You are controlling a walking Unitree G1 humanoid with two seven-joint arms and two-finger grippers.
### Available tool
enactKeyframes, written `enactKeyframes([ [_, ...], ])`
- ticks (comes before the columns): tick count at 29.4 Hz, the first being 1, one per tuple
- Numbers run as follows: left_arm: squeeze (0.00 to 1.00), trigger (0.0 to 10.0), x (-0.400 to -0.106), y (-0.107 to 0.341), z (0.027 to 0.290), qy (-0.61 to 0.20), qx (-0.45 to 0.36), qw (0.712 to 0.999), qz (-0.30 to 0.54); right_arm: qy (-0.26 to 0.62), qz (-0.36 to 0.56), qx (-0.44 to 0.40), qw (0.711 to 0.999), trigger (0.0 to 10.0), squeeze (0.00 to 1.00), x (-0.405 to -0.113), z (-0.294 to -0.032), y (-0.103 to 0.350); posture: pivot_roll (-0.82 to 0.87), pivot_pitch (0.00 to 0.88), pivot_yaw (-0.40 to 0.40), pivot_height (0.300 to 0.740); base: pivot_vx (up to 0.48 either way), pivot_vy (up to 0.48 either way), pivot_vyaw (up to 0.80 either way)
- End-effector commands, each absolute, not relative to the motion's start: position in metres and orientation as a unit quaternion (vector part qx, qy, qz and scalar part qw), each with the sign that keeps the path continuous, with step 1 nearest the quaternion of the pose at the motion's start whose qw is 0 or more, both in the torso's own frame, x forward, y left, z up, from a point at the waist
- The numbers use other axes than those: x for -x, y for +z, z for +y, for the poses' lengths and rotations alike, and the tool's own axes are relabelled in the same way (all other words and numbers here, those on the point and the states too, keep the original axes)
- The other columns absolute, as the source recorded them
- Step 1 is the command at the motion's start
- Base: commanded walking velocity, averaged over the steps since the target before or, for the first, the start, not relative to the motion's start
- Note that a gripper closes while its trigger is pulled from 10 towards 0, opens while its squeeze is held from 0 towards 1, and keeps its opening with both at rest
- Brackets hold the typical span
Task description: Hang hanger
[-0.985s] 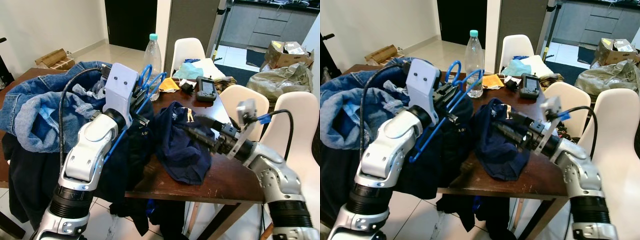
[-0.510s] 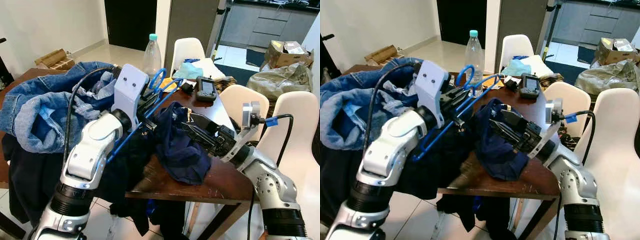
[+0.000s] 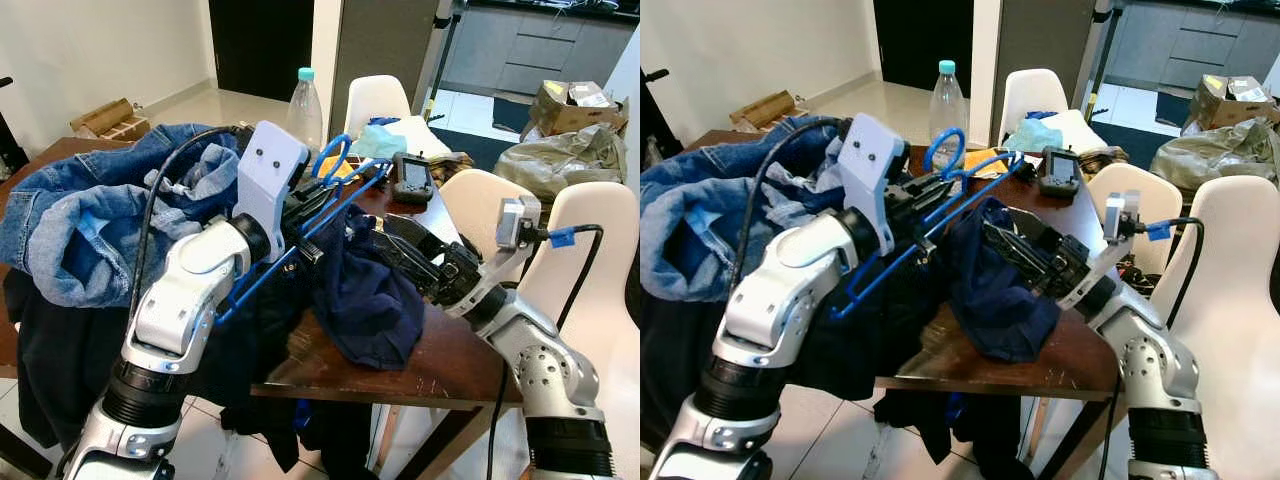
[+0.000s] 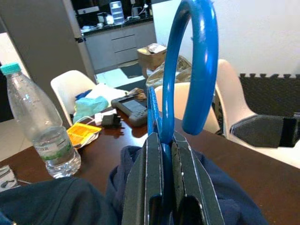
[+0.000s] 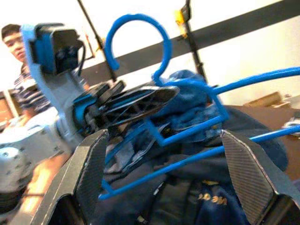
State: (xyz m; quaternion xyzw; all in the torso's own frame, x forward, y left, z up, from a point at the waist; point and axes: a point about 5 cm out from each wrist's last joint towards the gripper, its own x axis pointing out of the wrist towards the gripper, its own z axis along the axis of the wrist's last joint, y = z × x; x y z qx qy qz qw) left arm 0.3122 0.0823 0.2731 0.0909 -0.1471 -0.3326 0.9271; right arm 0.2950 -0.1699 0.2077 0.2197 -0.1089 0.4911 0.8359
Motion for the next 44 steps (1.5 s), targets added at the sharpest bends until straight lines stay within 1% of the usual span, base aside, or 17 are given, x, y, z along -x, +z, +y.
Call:
enactKeyframes([
  [1,0.0,10.0,-0.311,0.279,0.085,-0.333,-0.098,0.925,-0.154,0.509,-0.105,-0.216,0.827,10.0,0.0,-0.29,-0.168,0.208,0.17,0.0,-0.028,0.74,0.0,0.0,0.0],
  [5,0.0,10.0,-0.314,0.287,0.097,-0.313,-0.111,0.93,-0.16,0.504,-0.105,-0.211,0.831,10.0,0.0,-0.292,-0.171,0.209,0.17,0.0,-0.026,0.74,0.0,0.0,0.0],
  [6,0.0,10.0,-0.317,0.292,0.105,-0.305,-0.111,0.932,-0.164,0.497,-0.109,-0.211,0.835,10.0,0.0,-0.293,-0.173,0.21,0.16,0.0,-0.023,0.74,0.0,0.0,0.0],
  [9,0.0,10.0,-0.319,0.299,0.113,-0.306,-0.109,0.931,-0.168,0.483,-0.118,-0.21,0.842,10.0,0.0,-0.294,-0.178,0.213,0.16,0.0,-0.021,0.74,0.0,0.0,0.0],
  [11,0.0,10.0,-0.319,0.299,0.113,-0.306,-0.109,0.931,-0.168,0.483,-0.118,-0.21,0.842,10.0,0.0,-0.294,-0.178,0.213,0.16,0.0,-0.021,0.74,0.0,0.0,0.0],
  [14,0.0,10.0,-0.32,0.302,0.116,-0.328,-0.116,0.923,-0.164,0.471,-0.132,-0.212,0.846,10.0,0.0,-0.294,-0.186,0.217,0.16,0.0,-0.019,0.74,0.0,0.0,0.0],
  [15,0.0,10.0,-0.32,0.303,0.116,-0.346,-0.124,0.916,-0.16,0.466,-0.14,-0.214,0.847,10.0,0.0,-0.294,-0.191,0.221,0.16,0.0,-0.016,0.74,0.0,0.0,0.0],
  [16,0.0,10.0,-0.32,0.303,0.116,-0.346,-0.124,0.916,-0.16,0.466,-0.14,-0.214,0.847,10.0,0.0,-0.294,-0.191,0.221,0.16,0.0,-0.016,0.74,0.0,0.0,0.0],
  [18,0.0,10.0,-0.316,0.3,0.11,-0.383,-0.138,0.901,-0.152,0.463,-0.148,-0.213,0.847,10.0,0.0,-0.293,-0.195,0.224,0.16,0.0,-0.016,0.74,-0.126,0.0,0.0],
  [19,0.0,10.0,-0.316,0.3,0.11,-0.383,-0.138,0.901,-0.152,0.463,-0.148,-0.213,0.847,10.0,0.0,-0.293,-0.195,0.224,0.16,0.0,-0.016,0.74,-0.251,0.0,0.0],
  [20,0.0,10.0,-0.313,0.297,0.103,-0.408,-0.138,0.891,-0.146,0.463,-0.148,-0.211,0.848,10.0,0.0,-0.292,-0.197,0.225,0.15,0.0,-0.014,0.74,-0.266,0.0,0.0],
  [21,0.0,10.0,-0.312,0.295,0.1,-0.415,-0.136,0.888,-0.144,0.463,-0.149,-0.21,0.848,10.0,0.0,-0.292,-0.197,0.226,0.15,0.0,-0.014,0.74,-0.277,0.0,0.0],
  [28,0.0,10.0,-0.311,0.293,0.095,-0.429,-0.132,0.883,-0.14,0.462,-0.155,-0.207,0.848,10.0,0.0,-0.29,-0.201,0.229,0.15,0.002,-0.013,0.74,-0.278,0.0,0.0],
  [33,0.0,10.0,-0.309,0.292,0.091,-0.451,-0.13,0.872,-0.136,0.461,-0.178,-0.198,0.846,10.0,0.0,-0.286,-0.213,0.239,0.15,0.005,-0.01,0.74,-0.282,0.0,0.0],
  [38,0.0,10.0,-0.308,0.292,0.091,-0.456,-0.13,0.87,-0.134,0.462,-0.184,-0.196,0.845,10.0,0.0,-0.285,-0.215,0.241,0.15,0.006,-0.01,0.74,-0.297,0.0,0.0],
  [42,0.0,10.0,-0.302,0.289,0.091,-0.499,-0.114,0.851,-0.121,0.489,-0.213,-0.171,0.828,10.0,0.0,-0.272,-0.225,0.258,0.15,0.008,-0.009,0.74,-0.301,0.0,0.0],
  [44,0.0,10.0,-0.302,0.289,0.091,-0.499,-0.114,0.851,-0.121,0.489,-0.213,-0.171,0.828,10.0,0.0,-0.272,-0.225,0.258,0.15,0.008,-0.009,0.74,-0.3,0.0,0.0],
])
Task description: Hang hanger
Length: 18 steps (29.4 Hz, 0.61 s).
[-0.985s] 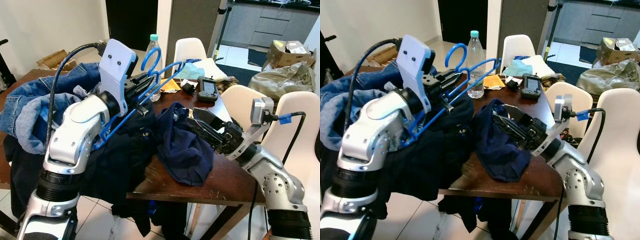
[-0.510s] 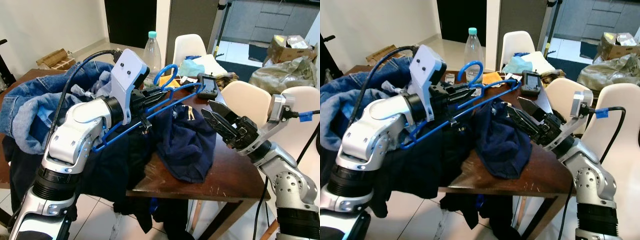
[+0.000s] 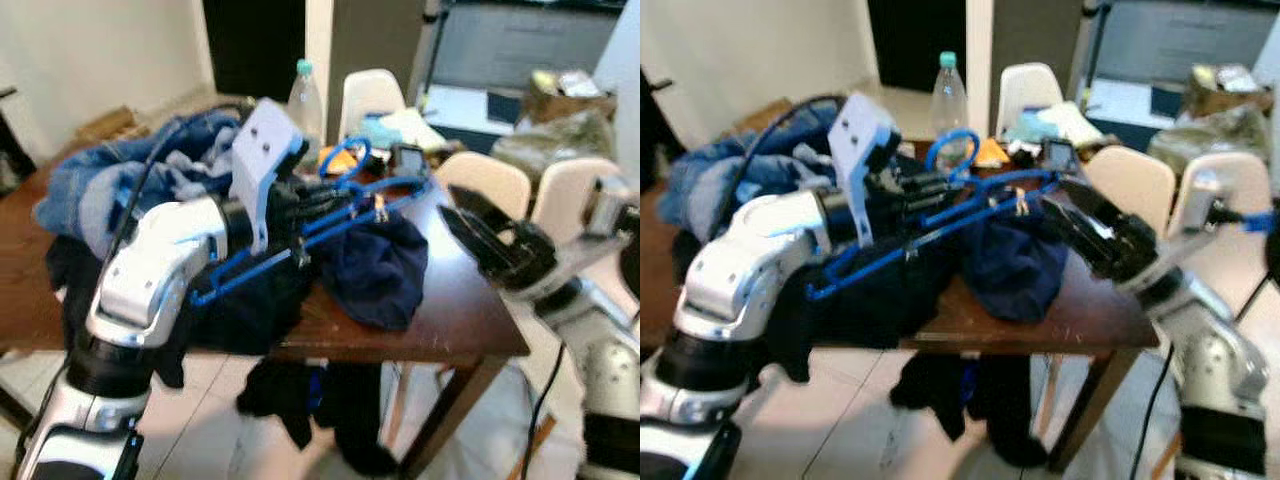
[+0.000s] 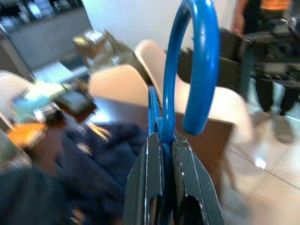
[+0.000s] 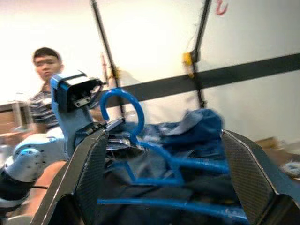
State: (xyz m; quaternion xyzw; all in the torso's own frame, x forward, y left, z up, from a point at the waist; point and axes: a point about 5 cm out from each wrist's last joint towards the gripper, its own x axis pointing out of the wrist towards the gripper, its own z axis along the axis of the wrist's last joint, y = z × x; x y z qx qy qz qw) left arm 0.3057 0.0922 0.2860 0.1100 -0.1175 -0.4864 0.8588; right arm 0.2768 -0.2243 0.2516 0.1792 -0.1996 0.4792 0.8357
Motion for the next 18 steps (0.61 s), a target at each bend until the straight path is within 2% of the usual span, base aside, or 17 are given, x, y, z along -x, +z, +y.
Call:
enactKeyframes([
  [1,0.0,10.0,-0.3,0.288,0.092,-0.513,-0.107,0.844,-0.115,0.499,-0.215,-0.165,0.823,10.0,0.0,-0.269,-0.225,0.261,0.15,0.008,-0.009,0.74,-0.296,0.0,0.0],
  [8,0.0,10.0,-0.295,0.27,0.099,-0.569,-0.102,0.813,-0.07,0.517,-0.207,-0.143,0.818,10.0,0.0,-0.267,-0.225,0.264,0.15,0.008,-0.004,0.74,-0.303,0.0,0.0],
  [18,0.0,10.0,-0.293,0.262,0.107,-0.598,-0.098,0.794,-0.045,0.544,-0.194,-0.111,0.809,10.0,0.0,-0.264,-0.228,0.271,0.15,0.006,-0.004,0.74,-0.307,0.0,0.0],
])
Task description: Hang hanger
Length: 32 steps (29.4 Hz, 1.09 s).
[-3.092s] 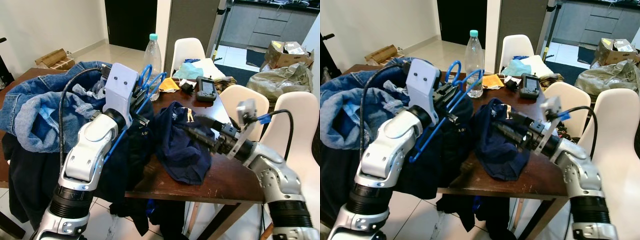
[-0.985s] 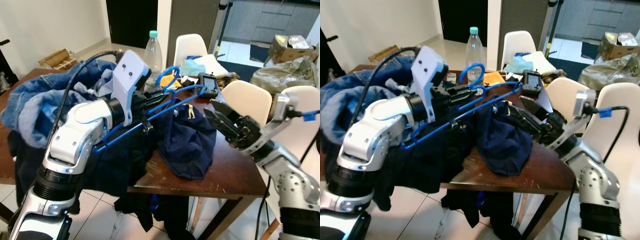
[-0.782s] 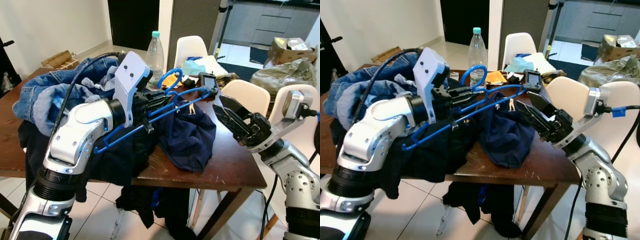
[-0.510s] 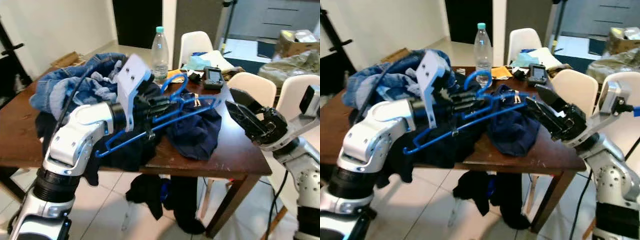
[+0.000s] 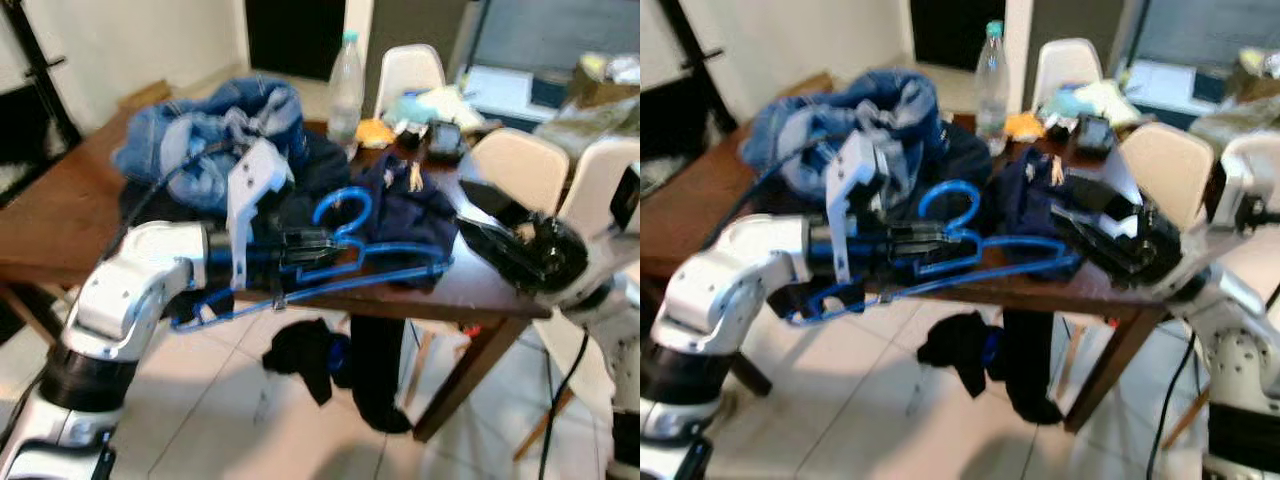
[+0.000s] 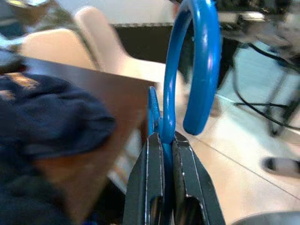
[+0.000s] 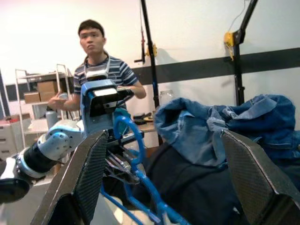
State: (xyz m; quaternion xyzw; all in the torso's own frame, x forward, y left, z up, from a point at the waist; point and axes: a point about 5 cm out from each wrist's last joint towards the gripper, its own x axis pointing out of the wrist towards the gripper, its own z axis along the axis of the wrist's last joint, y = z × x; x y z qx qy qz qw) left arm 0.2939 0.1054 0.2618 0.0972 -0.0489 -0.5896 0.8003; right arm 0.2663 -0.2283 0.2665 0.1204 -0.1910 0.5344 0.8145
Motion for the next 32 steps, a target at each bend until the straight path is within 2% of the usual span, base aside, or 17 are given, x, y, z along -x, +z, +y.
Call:
enactKeyframes([
  [1,0.0,10.0,-0.292,0.261,0.109,-0.605,-0.099,0.789,-0.038,0.554,-0.186,-0.097,0.806,10.0,0.0,-0.263,-0.227,0.273,0.14,0.005,-0.003,0.74,-0.304,0.0,0.0],
  [6,0.0,10.0,-0.291,0.258,0.114,-0.618,-0.105,0.778,-0.027,0.575,-0.171,-0.067,0.797,10.0,0.0,-0.261,-0.224,0.278,0.14,0.003,-0.001,0.74,-0.307,0.0,0.0],
  [8,0.0,10.0,-0.287,0.257,0.118,-0.639,-0.114,0.76,-0.017,0.603,-0.144,-0.027,0.784,10.0,0.0,-0.259,-0.219,0.281,0.14,0.001,0.001,0.74,-0.311,0.0,0.0],
  [12,0.0,10.0,-0.284,0.257,0.121,-0.654,-0.117,0.748,-0.012,0.624,-0.118,0.002,0.773,10.0,0.0,-0.258,-0.214,0.281,0.14,0.0,0.003,0.74,-0.311,0.0,0.0],
  [14,0.0,10.0,-0.282,0.255,0.125,-0.665,-0.124,0.736,-0.007,0.641,-0.087,0.033,0.762,10.0,0.0,-0.258,-0.208,0.277,0.14,0.003,0.005,0.74,0.0,0.0,0.0],
  [19,0.0,10.0,-0.279,0.251,0.132,-0.679,-0.138,0.721,-0.007,0.646,-0.029,0.091,0.757,10.0,0.0,-0.261,-0.2,0.266,0.14,0.003,0.005,0.74,0.0,0.0,0.0],
  [21,0.0,10.0,-0.279,0.251,0.132,-0.679,-0.138,0.721,-0.007,0.646,-0.029,0.091,0.757,10.0,0.0,-0.261,-0.2,0.266,0.14,0.003,0.005,0.74,0.0,0.0,0.0],
  [23,0.0,10.0,-0.28,0.248,0.135,-0.681,-0.148,0.717,-0.008,0.631,-0.019,0.11,0.768,10.0,0.0,-0.267,-0.198,0.263,0.14,0.004,0.007,0.74,0.0,0.0,0.0],
  [24,0.0,10.0,-0.283,0.245,0.138,-0.672,-0.16,0.723,-0.015,0.602,-0.004,0.128,0.788,10.0,0.0,-0.278,-0.196,0.256,0.14,0.004,0.007,0.74,0.0,0.0,0.0],
  [26,0.0,10.0,-0.283,0.245,0.138,-0.672,-0.16,0.723,-0.015,0.602,-0.004,0.128,0.788,10.0,0.0,-0.278,-0.196,0.256,0.14,0.004,0.007,0.74,0.0,0.0,0.0],
  [27,0.0,10.0,-0.286,0.243,0.14,-0.664,-0.167,0.728,-0.02,0.585,0.006,0.138,0.799,10.0,0.0,-0.284,-0.195,0.251,0.14,0.004,0.007,0.74,0.0,0.0,0.0],
  [32,0.0,10.0,-0.289,0.237,0.14,-0.647,-0.168,0.743,-0.039,0.594,0.029,0.134,0.793,10.0,0.0,-0.283,-0.188,0.239,0.14,0.004,0.007,0.74,0.0,0.0,-0.65],
])
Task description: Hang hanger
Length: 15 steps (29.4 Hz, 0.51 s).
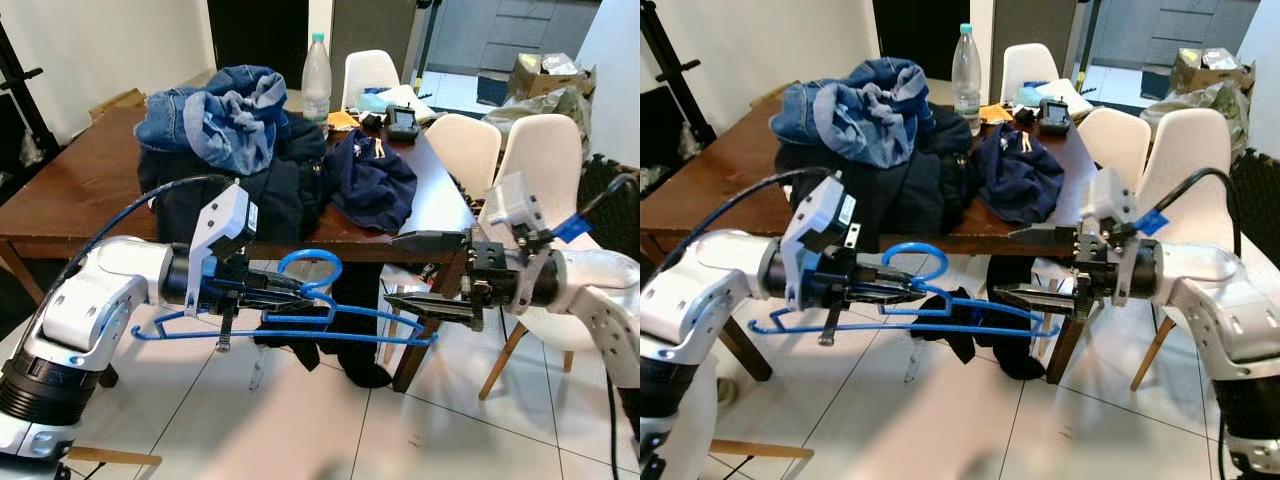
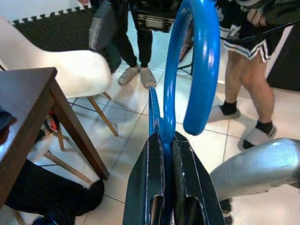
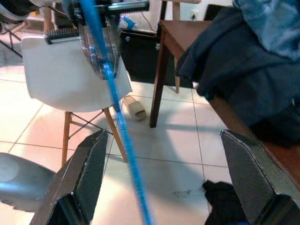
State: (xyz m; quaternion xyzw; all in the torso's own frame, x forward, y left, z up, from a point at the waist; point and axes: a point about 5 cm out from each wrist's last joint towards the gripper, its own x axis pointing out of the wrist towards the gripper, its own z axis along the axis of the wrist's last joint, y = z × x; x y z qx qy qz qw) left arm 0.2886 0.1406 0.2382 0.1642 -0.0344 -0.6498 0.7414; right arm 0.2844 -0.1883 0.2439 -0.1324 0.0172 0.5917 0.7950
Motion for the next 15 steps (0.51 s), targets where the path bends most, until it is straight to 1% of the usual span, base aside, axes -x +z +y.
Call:
enactKeyframes([
  [1,0.0,10.0,-0.289,0.233,0.138,-0.642,-0.162,0.748,-0.048,0.61,0.038,0.128,0.781,10.0,0.0,-0.279,-0.184,0.236,0.14,0.004,0.007,0.74,0.0,0.0,-0.78],
  [2,0.0,10.0,-0.289,0.231,0.137,-0.643,-0.156,0.748,-0.054,0.624,0.044,0.124,0.77,10.0,0.0,-0.275,-0.182,0.235,0.14,0.005,0.007,0.74,0.0,0.0,-0.78],
  [5,0.0,10.0,-0.288,0.229,0.136,-0.645,-0.152,0.747,-0.057,0.633,0.047,0.122,0.763,10.0,0.0,-0.273,-0.181,0.235,0.14,0.005,0.007,0.74,0.0,0.0,-0.78],
  [7,0.0,10.0,-0.287,0.227,0.136,-0.65,-0.147,0.743,-0.062,0.652,0.049,0.119,0.747,10.0,0.0,-0.268,-0.182,0.238,0.14,0.004,0.006,0.74,0.0,0.0,-0.78],
  [11,0.0,10.0,-0.287,0.225,0.137,-0.652,-0.148,0.741,-0.064,0.664,0.048,0.119,0.736,10.0,0.0,-0.265,-0.182,0.24,0.14,0.004,0.008,0.74,0.0,0.0,-0.77],
  [15,0.0,10.0,-0.287,0.221,0.138,-0.657,-0.148,0.736,-0.064,0.67,0.043,0.118,0.732,10.0,0.0,-0.265,-0.18,0.243,0.14,0.004,0.008,0.74,0.0,0.0,-0.77],
])
